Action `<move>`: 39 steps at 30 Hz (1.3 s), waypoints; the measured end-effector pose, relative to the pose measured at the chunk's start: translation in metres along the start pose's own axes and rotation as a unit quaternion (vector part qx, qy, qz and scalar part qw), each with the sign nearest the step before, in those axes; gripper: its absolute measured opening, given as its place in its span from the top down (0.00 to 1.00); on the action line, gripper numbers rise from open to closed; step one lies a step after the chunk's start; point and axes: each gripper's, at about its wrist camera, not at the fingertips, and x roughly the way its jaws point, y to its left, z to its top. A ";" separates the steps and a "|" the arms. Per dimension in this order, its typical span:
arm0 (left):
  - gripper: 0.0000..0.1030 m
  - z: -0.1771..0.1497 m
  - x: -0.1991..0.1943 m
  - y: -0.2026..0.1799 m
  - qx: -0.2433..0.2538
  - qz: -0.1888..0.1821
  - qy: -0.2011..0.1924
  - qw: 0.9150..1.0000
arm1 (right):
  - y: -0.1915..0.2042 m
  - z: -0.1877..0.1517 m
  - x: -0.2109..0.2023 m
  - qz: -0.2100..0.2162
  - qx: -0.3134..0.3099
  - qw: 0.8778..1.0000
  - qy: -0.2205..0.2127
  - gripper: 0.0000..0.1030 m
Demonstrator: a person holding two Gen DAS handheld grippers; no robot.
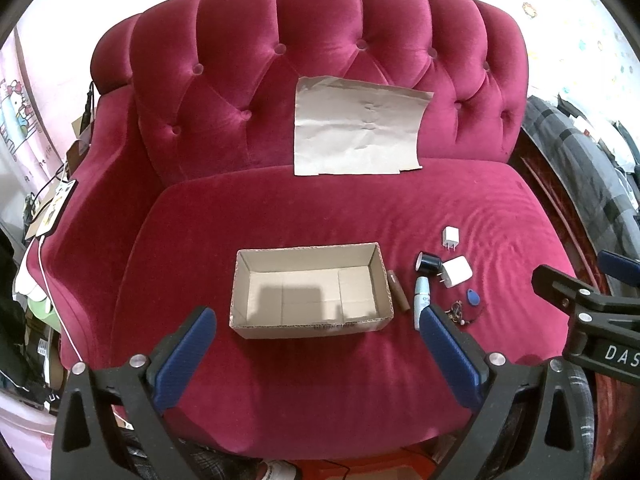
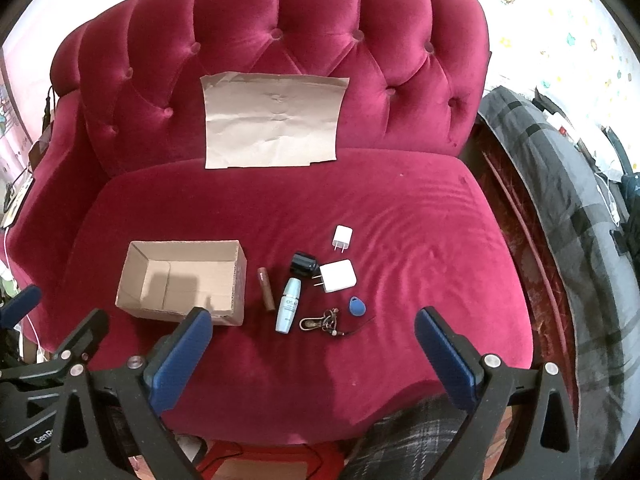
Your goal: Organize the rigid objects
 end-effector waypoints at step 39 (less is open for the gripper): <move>0.00 0.003 -0.006 0.002 0.001 -0.013 -0.004 1.000 | 0.000 0.002 -0.010 -0.016 -0.010 1.000 -0.010 0.00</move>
